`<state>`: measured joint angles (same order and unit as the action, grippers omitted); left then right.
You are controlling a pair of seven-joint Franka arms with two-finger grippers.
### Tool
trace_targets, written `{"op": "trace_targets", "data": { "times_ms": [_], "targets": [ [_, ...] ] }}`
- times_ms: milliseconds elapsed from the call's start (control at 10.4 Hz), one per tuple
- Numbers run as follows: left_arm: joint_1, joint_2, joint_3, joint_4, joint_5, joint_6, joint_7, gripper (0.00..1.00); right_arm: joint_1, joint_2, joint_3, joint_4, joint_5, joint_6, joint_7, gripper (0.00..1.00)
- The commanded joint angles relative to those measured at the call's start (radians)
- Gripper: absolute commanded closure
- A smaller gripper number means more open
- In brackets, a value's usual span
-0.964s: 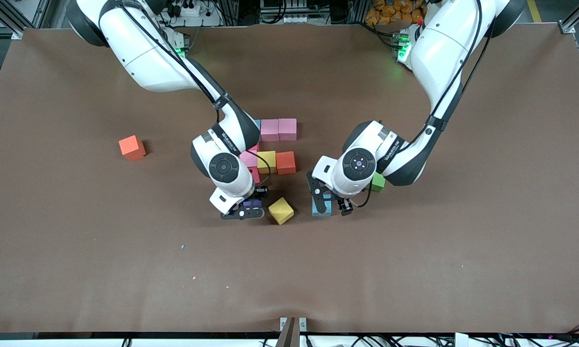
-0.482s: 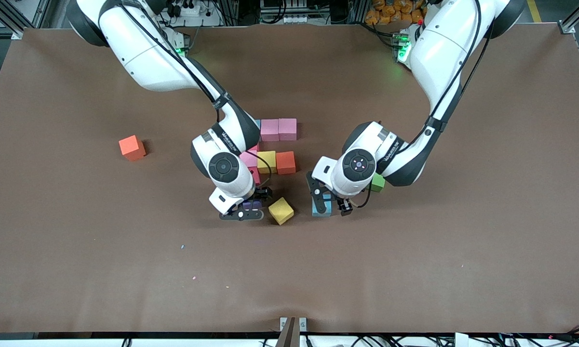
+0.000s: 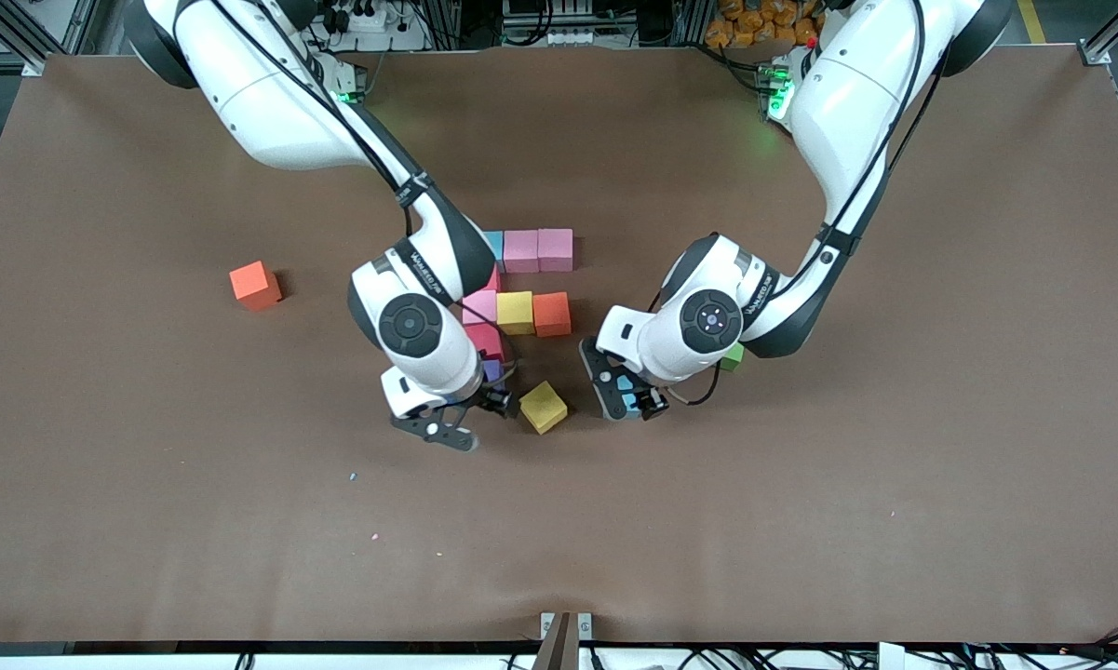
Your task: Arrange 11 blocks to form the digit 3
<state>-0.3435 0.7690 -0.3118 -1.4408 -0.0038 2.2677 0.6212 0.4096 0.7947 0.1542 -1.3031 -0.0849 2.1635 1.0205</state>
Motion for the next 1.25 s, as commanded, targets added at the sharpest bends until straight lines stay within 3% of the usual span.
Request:
{"op": "trace_targets", "data": {
  "times_ms": [0, 289, 578, 964, 1157],
  "targets": [
    [-0.037, 0.041, -0.001, 0.025, -0.054, 0.117, -0.047, 0.00, -0.006, 0.020, 0.007, 0.039, 0.005, 0.033, 0.215, 0.00],
    [-0.071, 0.072, 0.003, 0.020, -0.056, 0.277, -0.193, 0.00, 0.018, 0.038, 0.013, 0.038, 0.045, 0.149, 0.473, 0.00],
    [-0.071, 0.070, 0.002, 0.025, -0.068, 0.285, -0.255, 0.00, 0.015, 0.038, 0.011, 0.044, 0.102, 0.176, 0.529, 0.00],
    [0.000, 0.046, -0.007, 0.005, -0.062, 0.259, -0.188, 0.00, 0.035, 0.072, 0.011, 0.044, 0.106, 0.173, 0.532, 0.00],
    [0.050, 0.026, -0.010, 0.005, -0.061, 0.130, -0.080, 0.00, 0.070, 0.112, 0.013, 0.071, 0.105, 0.157, 0.529, 0.00]
  ]
}}
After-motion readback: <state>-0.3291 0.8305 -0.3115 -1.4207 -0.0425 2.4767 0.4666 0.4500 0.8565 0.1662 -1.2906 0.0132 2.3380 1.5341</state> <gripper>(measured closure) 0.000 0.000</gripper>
